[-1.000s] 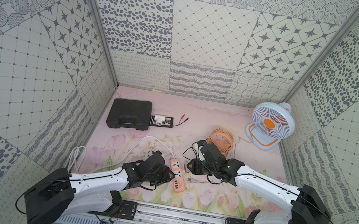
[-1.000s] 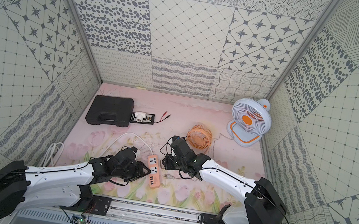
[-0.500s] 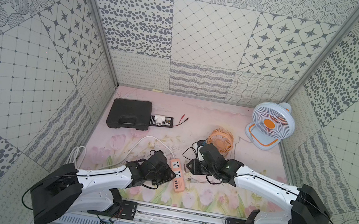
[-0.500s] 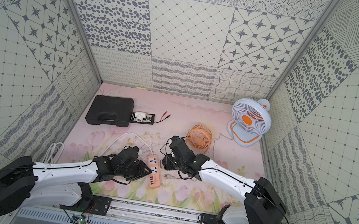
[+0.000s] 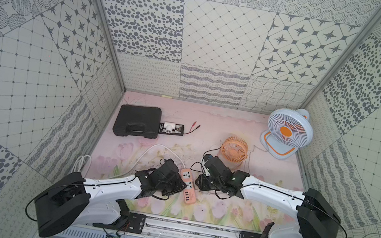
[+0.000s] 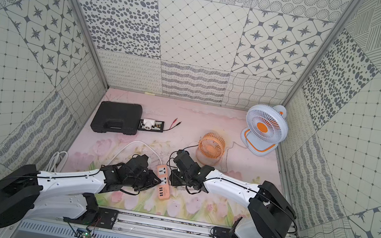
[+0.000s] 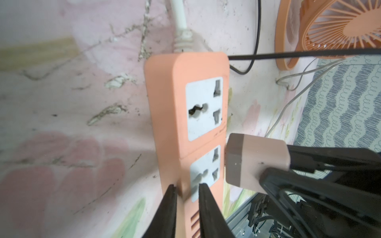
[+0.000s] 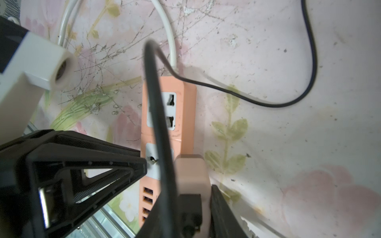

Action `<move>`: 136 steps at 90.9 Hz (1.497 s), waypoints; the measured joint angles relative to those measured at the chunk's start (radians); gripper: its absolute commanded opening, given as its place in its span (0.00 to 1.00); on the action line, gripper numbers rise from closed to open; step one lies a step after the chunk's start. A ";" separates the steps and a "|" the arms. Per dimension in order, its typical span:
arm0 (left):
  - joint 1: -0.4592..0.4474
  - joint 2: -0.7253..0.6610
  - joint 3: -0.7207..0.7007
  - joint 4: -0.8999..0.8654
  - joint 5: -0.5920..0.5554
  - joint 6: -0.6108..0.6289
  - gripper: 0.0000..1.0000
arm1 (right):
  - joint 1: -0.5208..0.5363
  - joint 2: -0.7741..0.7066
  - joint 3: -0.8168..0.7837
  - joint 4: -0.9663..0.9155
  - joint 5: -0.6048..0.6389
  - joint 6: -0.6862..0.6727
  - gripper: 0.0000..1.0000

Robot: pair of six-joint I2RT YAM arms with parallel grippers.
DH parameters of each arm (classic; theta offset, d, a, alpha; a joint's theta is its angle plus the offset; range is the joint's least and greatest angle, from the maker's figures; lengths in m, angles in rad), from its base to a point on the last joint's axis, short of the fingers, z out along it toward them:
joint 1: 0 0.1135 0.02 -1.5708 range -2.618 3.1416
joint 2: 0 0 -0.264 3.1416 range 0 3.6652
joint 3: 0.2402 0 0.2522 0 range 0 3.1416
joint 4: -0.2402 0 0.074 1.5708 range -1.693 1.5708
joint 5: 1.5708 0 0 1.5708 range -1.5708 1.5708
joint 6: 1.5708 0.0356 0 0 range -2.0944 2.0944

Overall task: Plug the desk fan into the power strip
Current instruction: Insert the plug into the socket.

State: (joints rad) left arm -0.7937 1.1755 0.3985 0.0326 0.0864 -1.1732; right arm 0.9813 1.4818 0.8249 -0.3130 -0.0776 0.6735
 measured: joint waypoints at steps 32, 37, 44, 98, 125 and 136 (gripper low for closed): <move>0.000 0.006 0.023 -0.027 -0.041 0.019 0.21 | -0.014 0.019 0.016 0.008 -0.005 0.006 0.00; 0.000 0.008 0.024 -0.031 -0.045 0.022 0.21 | -0.022 0.014 0.016 0.009 -0.005 0.008 0.00; 0.000 0.009 0.024 -0.036 -0.051 0.025 0.21 | -0.033 -0.001 0.016 0.007 -0.004 0.008 0.00; 0.000 -0.042 0.024 -0.046 -0.039 0.043 0.24 | -0.262 -0.282 0.009 -0.031 -0.066 0.047 0.00; 0.000 -0.061 -0.004 -0.044 -0.011 0.043 0.24 | -0.158 -0.196 0.017 -0.050 -0.085 0.008 0.00; 0.000 -0.063 -0.006 -0.043 -0.005 0.042 0.24 | -0.105 -0.150 0.046 -0.052 -0.074 -0.013 0.00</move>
State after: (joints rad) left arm -0.7937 1.1122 0.3927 -0.0109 0.0818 -1.1313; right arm 0.8768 1.3319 0.8707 -0.3653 -0.1520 0.6609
